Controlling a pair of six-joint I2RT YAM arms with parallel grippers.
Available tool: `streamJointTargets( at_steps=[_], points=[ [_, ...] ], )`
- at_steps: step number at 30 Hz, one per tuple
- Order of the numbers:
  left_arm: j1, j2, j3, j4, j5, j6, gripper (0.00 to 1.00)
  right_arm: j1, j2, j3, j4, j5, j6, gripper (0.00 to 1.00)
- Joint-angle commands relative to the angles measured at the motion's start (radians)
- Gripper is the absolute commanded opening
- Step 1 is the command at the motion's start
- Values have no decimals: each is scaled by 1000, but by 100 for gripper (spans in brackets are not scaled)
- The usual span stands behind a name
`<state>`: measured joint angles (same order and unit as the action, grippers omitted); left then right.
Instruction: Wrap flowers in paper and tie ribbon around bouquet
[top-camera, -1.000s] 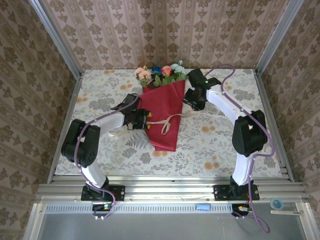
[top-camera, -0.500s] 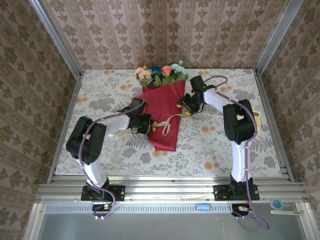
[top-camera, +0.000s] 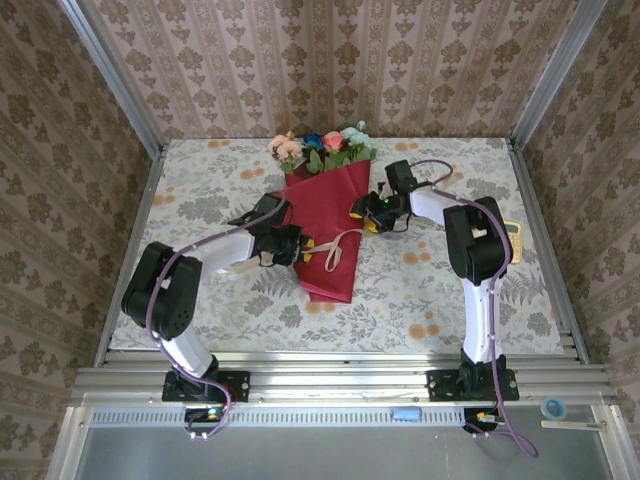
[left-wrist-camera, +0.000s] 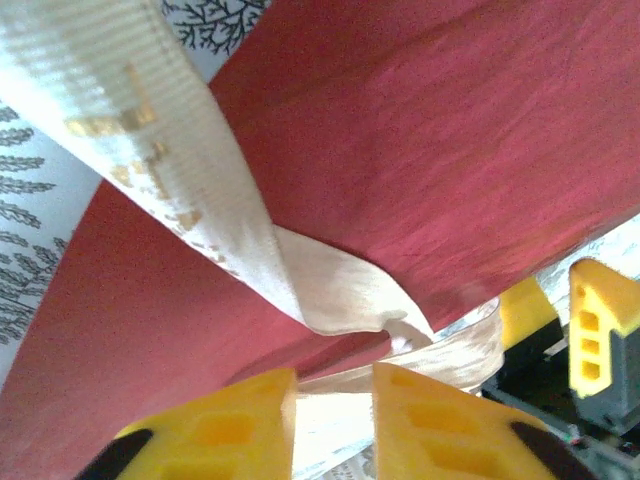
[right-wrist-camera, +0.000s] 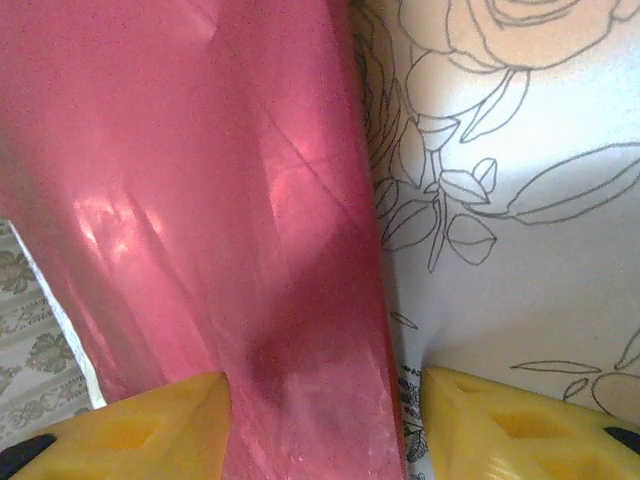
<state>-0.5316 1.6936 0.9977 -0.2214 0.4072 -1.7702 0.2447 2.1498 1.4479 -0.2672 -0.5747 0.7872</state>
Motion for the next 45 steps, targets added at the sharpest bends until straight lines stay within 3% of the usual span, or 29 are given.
streamJointTargets(
  at_steps=[1,9,14,25,34,38,45],
  points=[
    [-10,27,66,-39,-1,29,32,13,-54,-133,-28,-34,16,56],
    [-24,100,125,-37,35,47,40,84,-237,-389,-5,-109,45,58],
    [-30,102,135,-65,30,60,42,78,-370,-431,-48,-31,30,59],
    [-42,136,93,-39,35,82,27,46,-117,-157,-22,-80,-10,59],
    [-19,194,18,-8,54,181,22,69,-144,-274,43,-112,-19,59],
    [-18,186,-12,-3,45,193,21,121,-125,-290,162,-196,38,57],
    [-19,181,-5,-28,36,212,19,178,-151,-317,311,-221,158,54]
  ],
)
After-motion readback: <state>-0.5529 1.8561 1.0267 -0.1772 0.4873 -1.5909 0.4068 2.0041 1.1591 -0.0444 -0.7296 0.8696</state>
